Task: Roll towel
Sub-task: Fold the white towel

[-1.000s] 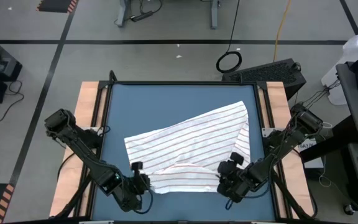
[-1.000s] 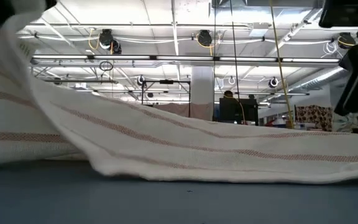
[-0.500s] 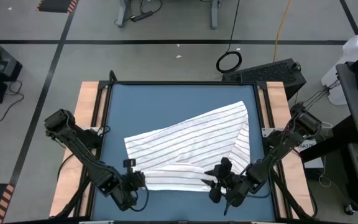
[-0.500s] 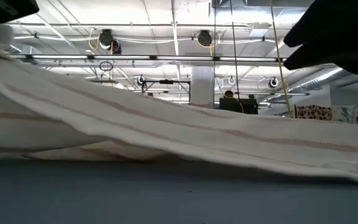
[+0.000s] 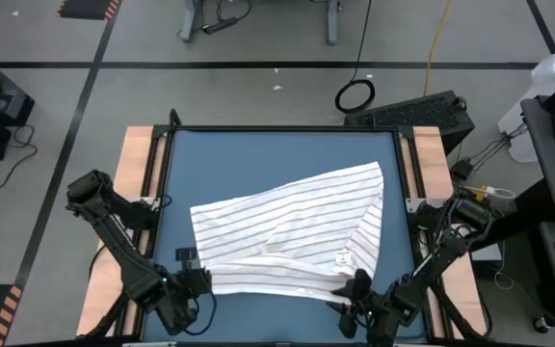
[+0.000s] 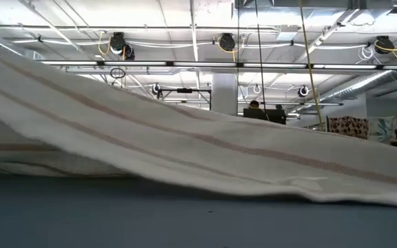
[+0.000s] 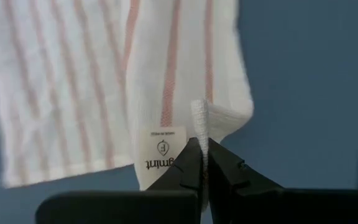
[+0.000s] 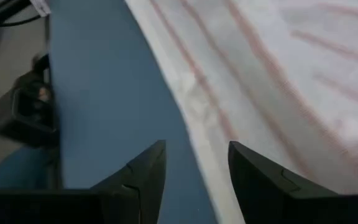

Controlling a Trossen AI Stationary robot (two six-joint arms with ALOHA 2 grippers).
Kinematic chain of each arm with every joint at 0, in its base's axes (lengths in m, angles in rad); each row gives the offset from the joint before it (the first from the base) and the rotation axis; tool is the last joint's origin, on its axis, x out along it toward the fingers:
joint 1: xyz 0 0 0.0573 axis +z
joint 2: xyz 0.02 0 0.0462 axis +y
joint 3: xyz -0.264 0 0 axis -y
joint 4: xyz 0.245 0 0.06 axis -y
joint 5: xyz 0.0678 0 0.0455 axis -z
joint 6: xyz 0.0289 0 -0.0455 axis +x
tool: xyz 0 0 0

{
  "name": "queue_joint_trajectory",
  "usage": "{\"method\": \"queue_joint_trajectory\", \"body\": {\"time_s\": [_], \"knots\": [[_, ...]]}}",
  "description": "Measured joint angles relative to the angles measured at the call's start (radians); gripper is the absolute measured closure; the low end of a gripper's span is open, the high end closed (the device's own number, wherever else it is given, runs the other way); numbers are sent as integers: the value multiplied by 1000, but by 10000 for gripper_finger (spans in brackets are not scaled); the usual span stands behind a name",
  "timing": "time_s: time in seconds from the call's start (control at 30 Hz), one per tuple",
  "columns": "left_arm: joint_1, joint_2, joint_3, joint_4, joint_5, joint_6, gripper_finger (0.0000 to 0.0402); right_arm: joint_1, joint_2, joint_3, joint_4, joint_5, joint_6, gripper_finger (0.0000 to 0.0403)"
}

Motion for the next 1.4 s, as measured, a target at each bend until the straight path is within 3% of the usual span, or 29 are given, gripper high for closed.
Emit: {"method": "queue_joint_trajectory", "body": {"time_s": [0.23, 0.53, 0.8, 1.13, 1.23, 1.4], "knots": [[-25, 0, 0, 164, -40, 59, 391, 25, -2, 78, -94, -12, -20, 239], [-26, 0, 0, 197, -65, 86, 391, 6, -4, 334, -643, -120, -60, 239], [-26, 0, 0, 214, -123, 86, 391, 17, 13, 347, -824, -175, -105, 239], [-19, 0, 0, 253, -128, 107, 391, -29, 189, 346, -1012, -170, -106, 242], [-19, 0, 0, 254, -128, 105, 391, -46, 226, 346, -1041, -186, -72, 275], [-24, 0, 0, 255, -128, 105, 391, -31, 215, 363, -1088, -236, -23, 388]]}}
